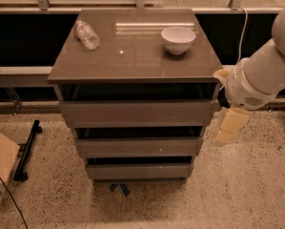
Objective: Open top drawer
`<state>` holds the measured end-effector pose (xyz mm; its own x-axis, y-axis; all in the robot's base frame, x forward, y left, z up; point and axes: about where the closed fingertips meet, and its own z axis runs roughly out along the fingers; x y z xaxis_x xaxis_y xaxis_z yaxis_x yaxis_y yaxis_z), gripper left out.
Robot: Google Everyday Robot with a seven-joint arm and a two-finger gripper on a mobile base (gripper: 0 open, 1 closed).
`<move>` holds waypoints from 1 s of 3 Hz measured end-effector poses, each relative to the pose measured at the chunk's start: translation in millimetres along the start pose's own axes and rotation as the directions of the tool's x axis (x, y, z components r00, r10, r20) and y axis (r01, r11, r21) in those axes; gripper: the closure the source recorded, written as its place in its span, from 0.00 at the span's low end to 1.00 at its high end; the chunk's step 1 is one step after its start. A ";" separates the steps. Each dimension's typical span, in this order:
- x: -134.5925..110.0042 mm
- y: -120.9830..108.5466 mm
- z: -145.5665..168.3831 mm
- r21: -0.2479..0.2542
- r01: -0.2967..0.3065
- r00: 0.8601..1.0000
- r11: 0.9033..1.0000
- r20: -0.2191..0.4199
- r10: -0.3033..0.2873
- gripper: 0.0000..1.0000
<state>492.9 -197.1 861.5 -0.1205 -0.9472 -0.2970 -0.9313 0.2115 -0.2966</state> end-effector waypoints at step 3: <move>-6.3 -27.6 100.5 0.045 -0.022 0.998 0.999 0.054 0.020 0.00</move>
Offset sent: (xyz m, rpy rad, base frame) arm 0.0631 0.0238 -0.0812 0.0659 -0.0647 -0.0116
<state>553.9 -172.7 780.4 -0.1204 -0.9285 -0.3513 -0.9118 0.2433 -0.3307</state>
